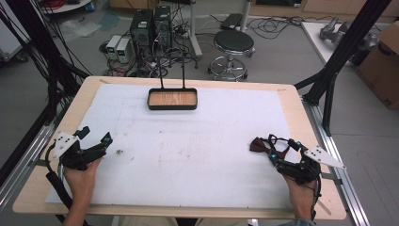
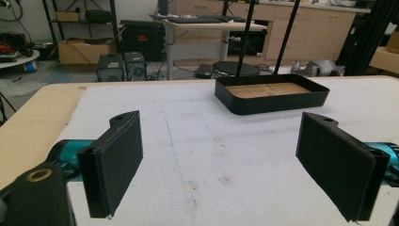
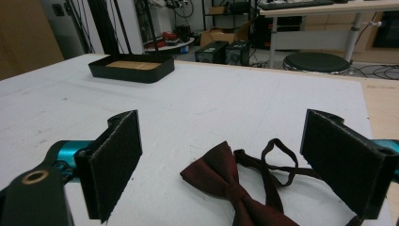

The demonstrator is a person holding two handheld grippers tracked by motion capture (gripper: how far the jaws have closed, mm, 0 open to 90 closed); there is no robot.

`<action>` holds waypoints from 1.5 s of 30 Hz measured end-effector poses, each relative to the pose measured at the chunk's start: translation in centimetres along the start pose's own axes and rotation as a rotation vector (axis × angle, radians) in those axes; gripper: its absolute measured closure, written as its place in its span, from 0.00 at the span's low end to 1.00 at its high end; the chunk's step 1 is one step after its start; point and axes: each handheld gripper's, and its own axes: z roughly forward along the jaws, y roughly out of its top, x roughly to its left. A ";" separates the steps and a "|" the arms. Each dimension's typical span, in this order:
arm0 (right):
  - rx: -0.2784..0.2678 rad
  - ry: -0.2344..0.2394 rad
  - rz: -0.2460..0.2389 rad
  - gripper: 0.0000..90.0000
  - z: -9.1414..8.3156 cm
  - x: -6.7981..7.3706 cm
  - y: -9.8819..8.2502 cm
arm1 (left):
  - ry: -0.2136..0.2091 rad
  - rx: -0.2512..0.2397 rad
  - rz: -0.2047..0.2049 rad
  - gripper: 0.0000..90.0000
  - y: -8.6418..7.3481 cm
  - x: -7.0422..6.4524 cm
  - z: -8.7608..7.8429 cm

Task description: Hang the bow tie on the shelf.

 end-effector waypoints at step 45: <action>0.049 0.029 -0.053 0.18 1.3 -0.1 0.4 | -0.022 -0.025 -0.027 0.17 -0.1 -0.1 -0.3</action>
